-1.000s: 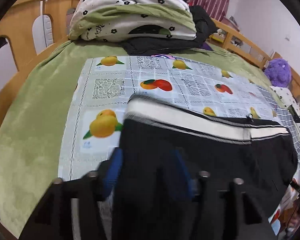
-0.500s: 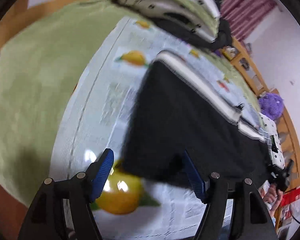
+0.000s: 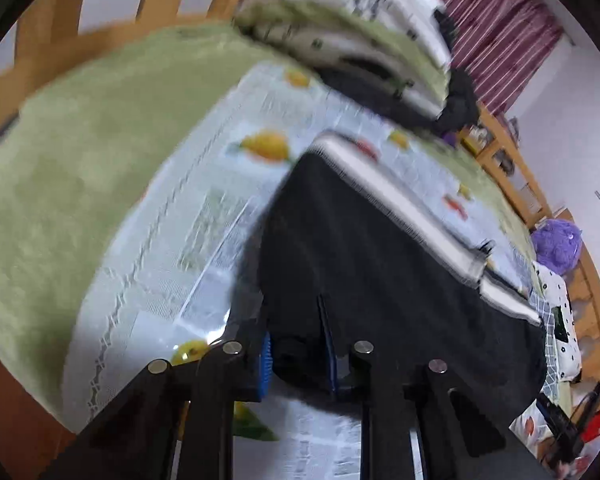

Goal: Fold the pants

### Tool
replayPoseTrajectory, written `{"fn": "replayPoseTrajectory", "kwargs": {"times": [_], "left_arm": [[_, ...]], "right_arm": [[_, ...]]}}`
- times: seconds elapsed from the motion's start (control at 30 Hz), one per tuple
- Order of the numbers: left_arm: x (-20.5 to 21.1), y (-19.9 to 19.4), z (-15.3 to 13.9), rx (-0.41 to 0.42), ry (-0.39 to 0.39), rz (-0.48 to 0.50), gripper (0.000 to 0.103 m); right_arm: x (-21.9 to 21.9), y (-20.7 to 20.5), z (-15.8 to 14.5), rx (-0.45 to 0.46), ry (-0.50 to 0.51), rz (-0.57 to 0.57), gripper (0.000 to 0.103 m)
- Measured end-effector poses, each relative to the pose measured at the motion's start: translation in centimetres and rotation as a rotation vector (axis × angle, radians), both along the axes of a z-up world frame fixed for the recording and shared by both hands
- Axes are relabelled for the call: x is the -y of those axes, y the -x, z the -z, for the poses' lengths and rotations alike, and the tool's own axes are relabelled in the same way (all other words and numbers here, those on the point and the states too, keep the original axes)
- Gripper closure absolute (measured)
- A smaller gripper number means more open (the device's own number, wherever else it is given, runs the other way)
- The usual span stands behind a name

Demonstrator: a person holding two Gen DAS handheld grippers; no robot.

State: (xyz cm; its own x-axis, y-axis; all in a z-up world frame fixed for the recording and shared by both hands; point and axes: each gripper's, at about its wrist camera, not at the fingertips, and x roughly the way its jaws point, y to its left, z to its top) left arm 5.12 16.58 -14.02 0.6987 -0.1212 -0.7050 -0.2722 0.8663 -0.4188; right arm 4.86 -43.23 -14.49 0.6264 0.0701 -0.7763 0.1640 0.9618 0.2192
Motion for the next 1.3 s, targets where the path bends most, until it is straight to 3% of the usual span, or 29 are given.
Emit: {"fn": "replayPoseTrajectory", "kwargs": {"times": [0.1, 0.2, 0.33, 0.47, 0.63, 0.77, 0.87, 0.93, 1.07, 1.2, 1.3], "left_arm": [[3.3, 0.0, -3.8, 0.080, -0.123, 0.016, 0.088], [8.3, -0.5, -7.6, 0.170, -0.215, 0.110, 0.089], [15.3, -1.0, -10.2, 0.242, -0.225, 0.283, 0.089], [22.1, -1.5, -8.9, 0.236, -0.208, 0.445, 0.089], [26.4, -2.4, -3.1, 0.101, -0.130, 0.585, 0.090], [25.5, -1.6, -1.9, 0.088, -0.073, 0.638, 0.088], [23.5, -0.6, -3.3, 0.164, -0.047, 0.654, 0.068], [22.0, 0.3, -4.0, 0.209, -0.064, 0.616, 0.042], [18.4, 1.2, -4.1, 0.270, -0.072, 0.555, 0.040], [15.1, -0.5, -2.7, 0.223, -0.063, 0.420, 0.041], [13.2, -1.9, -1.5, 0.176, -0.110, 0.315, 0.043]], "right_arm": [[-0.5, 0.6, -0.7, 0.001, 0.004, -0.020, 0.061], [-0.5, 1.7, -1.1, 0.004, -0.009, -0.036, 0.061], [-1.0, 2.6, -1.2, -0.007, -0.031, -0.068, 0.061], [-1.3, 3.8, -1.0, -0.013, -0.047, -0.085, 0.061], [-1.4, 4.2, 0.2, -0.068, -0.162, -0.098, 0.061], [-3.1, 3.6, 0.2, -0.080, -0.155, -0.134, 0.061], [-4.9, 2.3, -0.5, -0.056, -0.188, -0.160, 0.060], [-6.5, 0.9, -0.9, -0.039, -0.225, -0.182, 0.060], [-9.9, -1.5, -2.0, 0.002, -0.240, -0.211, 0.059], [-13.3, -3.2, -3.0, 0.018, -0.174, -0.241, 0.059], [-15.1, -3.8, -3.5, 0.028, -0.151, -0.274, 0.059]]}}
